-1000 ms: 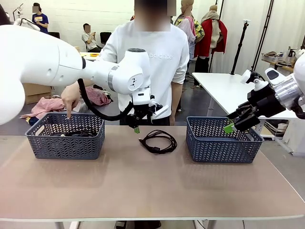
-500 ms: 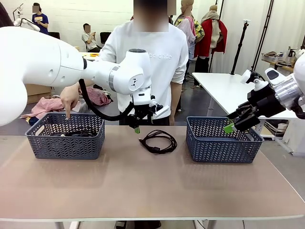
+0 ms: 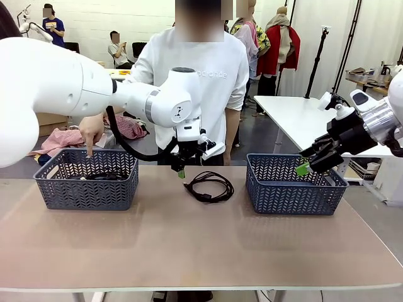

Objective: Organize the cables according to human instructions.
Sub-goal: Pick up a bundle of cables and place it in the basket indicated by the human.

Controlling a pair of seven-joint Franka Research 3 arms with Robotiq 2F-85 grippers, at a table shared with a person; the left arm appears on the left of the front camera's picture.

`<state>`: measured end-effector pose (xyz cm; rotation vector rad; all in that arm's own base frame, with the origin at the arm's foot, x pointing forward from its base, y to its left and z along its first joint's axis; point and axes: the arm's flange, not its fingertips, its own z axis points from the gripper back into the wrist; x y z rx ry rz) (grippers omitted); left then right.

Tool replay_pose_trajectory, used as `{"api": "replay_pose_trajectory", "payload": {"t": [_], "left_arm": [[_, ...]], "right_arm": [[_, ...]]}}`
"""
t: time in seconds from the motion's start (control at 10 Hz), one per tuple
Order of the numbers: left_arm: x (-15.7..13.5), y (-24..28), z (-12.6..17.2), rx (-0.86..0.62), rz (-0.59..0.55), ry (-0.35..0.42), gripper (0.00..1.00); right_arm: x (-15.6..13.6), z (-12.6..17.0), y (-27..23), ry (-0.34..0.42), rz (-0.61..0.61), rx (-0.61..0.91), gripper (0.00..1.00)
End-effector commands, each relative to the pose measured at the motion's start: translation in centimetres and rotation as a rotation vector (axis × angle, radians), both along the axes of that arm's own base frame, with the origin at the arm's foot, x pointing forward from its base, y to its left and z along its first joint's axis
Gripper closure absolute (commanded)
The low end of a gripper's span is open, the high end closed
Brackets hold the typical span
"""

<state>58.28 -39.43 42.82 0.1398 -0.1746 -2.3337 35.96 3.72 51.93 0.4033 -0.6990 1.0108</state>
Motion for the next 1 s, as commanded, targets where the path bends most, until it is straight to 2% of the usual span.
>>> {"api": "replay_pose_trajectory", "payload": {"t": [0.0,0.3,0.9], "left_arm": [[0.6,-1.1,-1.5,0.035,-0.085,-0.013,0.0],[0.9,-2.7,-3.6,0.051,-0.131,-0.017,0.0],[2.3,-3.5,-7.3,0.08,-0.157,0.034,0.0]], "right_arm": [[0.3,-0.2,0.0,-0.017,0.021,0.03,0.0],[0.3,-0.2,0.0,-0.017,0.021,0.03,0.0],[0.3,-0.2,0.0,-0.017,0.021,0.03,0.0]]}}
